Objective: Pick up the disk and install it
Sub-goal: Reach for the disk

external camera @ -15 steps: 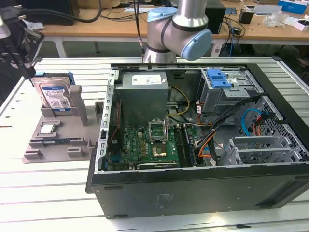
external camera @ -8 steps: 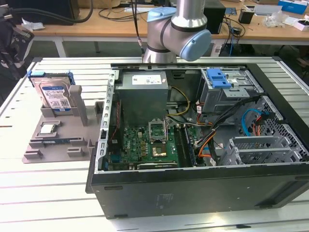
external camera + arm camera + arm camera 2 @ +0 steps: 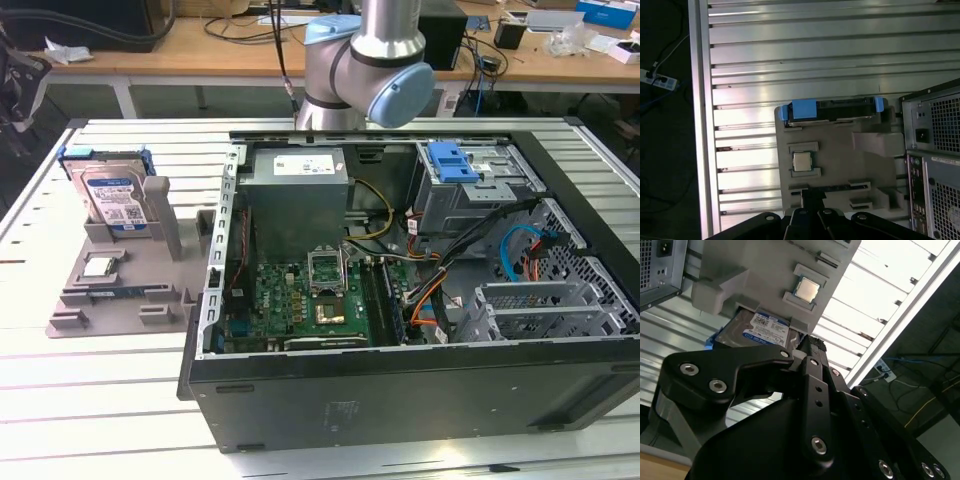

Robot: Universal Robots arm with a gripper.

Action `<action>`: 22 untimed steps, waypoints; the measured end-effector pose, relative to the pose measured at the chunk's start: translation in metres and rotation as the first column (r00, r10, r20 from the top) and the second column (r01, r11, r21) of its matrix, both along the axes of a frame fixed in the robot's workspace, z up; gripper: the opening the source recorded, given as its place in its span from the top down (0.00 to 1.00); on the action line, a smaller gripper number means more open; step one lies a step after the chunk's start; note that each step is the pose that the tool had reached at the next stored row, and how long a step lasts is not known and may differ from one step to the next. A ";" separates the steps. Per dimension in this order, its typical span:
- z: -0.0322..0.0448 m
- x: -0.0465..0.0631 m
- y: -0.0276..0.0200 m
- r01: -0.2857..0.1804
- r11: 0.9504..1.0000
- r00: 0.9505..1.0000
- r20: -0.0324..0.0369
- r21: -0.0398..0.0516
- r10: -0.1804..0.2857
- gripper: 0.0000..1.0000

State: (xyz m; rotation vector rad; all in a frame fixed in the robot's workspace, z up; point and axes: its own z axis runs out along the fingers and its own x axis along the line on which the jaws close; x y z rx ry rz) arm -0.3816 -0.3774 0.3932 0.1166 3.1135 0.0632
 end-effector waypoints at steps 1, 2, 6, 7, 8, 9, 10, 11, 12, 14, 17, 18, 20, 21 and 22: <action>-0.0001 -0.001 0.0040 0.000 1.000 1.000 0.000 0.000 0.000 0.89; -0.0002 -0.001 0.0076 0.000 1.000 1.000 0.000 -0.001 0.000 0.89; -0.0010 -0.001 0.0278 -0.001 1.000 1.000 0.000 -0.006 0.001 0.89; -0.0011 0.000 0.0321 -0.001 1.000 1.000 0.000 -0.006 0.001 0.89; -0.0012 -0.001 0.0341 -0.001 1.000 1.000 0.000 -0.006 0.001 0.89; -0.0012 -0.001 0.0351 -0.001 1.000 1.000 0.000 -0.007 0.001 0.89; -0.0012 -0.001 0.0354 -0.001 1.000 1.000 0.000 -0.006 0.001 0.89; -0.0012 -0.001 0.0355 -0.001 1.000 1.000 0.000 -0.006 0.001 0.89; -0.0012 -0.001 0.0355 -0.001 1.000 1.000 0.000 -0.006 0.001 0.89; -0.0012 -0.001 0.0355 -0.001 1.000 1.000 0.000 -0.006 0.001 0.89; -0.0012 -0.001 0.0356 -0.001 1.000 1.000 0.000 -0.006 0.001 0.89; -0.0012 -0.001 0.0356 -0.001 1.000 1.000 0.000 -0.006 0.001 0.89; -0.0012 -0.001 0.0357 -0.001 1.000 1.000 0.000 -0.006 0.001 0.89; -0.0012 -0.001 0.0357 -0.001 1.000 1.000 0.000 -0.006 0.001 0.89; -0.0012 -0.001 0.0357 -0.001 1.000 1.000 0.000 -0.006 0.001 0.89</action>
